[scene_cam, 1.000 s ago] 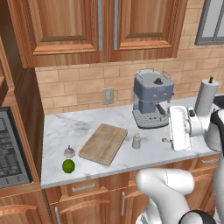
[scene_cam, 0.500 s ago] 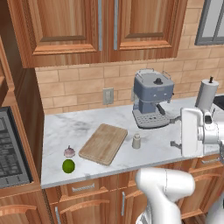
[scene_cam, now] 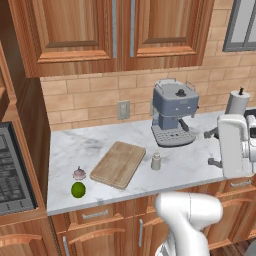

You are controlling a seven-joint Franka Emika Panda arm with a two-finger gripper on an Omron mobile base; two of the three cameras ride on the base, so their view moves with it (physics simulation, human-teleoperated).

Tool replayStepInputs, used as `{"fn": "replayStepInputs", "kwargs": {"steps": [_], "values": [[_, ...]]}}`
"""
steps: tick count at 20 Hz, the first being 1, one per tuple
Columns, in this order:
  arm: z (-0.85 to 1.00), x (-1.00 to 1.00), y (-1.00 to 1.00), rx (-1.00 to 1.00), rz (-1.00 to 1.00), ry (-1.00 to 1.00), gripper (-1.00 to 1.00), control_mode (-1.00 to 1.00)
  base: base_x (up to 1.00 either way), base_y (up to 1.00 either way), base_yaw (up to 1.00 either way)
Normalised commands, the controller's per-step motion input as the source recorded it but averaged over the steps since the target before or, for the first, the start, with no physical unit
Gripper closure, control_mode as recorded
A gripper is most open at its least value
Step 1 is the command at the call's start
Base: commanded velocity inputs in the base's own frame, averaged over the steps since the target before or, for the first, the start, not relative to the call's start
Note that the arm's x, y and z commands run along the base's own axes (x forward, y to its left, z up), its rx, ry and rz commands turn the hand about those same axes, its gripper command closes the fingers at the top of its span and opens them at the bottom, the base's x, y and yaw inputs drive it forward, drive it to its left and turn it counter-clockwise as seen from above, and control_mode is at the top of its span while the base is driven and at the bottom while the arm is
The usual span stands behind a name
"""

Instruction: Open the cabinet. Place the bowl and condiment on the counter. Then place the lime and garlic on the cutting board.

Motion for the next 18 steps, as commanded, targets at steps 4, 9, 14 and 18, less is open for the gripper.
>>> {"fn": "replayStepInputs", "kwargs": {"steps": [4,9,14,18], "values": [[0.00,0.00,0.00,0.00,0.00,0.00,-1.00,-1.00,0.00,0.00,0.00],[-0.02,-0.17,0.00,0.00,0.00,-0.01,-1.00,1.00,-0.28,0.00,-0.01],[0.00,0.00,0.00,0.00,0.00,0.00,-1.00,1.00,-0.80,0.12,-0.08],[0.00,0.00,0.00,0.00,0.00,0.00,-1.00,1.00,-0.71,0.46,-0.07]]}}
